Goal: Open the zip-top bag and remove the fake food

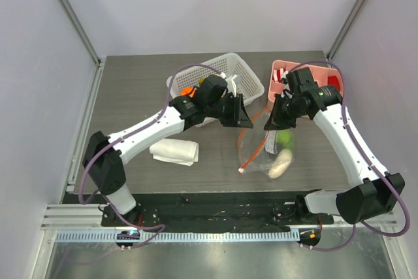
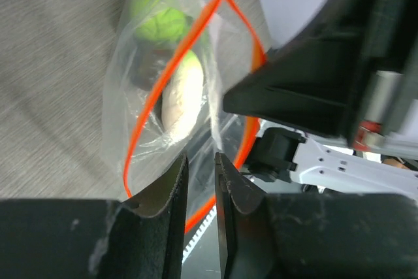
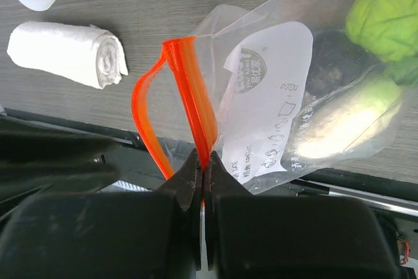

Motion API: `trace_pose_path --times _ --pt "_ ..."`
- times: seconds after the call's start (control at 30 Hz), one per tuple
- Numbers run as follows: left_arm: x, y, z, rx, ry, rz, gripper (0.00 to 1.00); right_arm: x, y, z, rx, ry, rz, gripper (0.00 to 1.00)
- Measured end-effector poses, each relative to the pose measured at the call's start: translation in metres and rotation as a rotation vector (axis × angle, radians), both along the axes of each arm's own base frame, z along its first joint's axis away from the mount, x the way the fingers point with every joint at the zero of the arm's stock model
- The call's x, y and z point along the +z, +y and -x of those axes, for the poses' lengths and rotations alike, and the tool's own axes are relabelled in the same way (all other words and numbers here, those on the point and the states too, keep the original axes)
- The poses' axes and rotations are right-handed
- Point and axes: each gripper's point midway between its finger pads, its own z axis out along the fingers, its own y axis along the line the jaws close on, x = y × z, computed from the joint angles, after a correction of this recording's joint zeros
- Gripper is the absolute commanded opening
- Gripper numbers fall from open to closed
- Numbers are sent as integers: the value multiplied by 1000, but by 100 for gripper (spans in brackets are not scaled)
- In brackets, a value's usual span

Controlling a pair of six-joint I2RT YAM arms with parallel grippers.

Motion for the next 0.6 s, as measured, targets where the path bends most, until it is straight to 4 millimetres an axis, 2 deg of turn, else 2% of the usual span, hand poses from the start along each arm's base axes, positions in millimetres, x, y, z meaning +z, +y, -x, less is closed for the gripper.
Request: trace_pose_path --times 0.13,0.33,0.5,0.6 --pt "-30 -12 4 -12 50 -47 22 0 5 0 2 8 -16 1" --pt "-89 -37 14 -44 159 -113 18 -2 12 -6 -19 11 -50 1" --pt "-137 -54 15 -36 255 -133 18 -22 14 -5 -59 53 -58 1" --pt "-153 -62 15 -28 292 -127 24 -32 13 0 -79 88 -56 1"
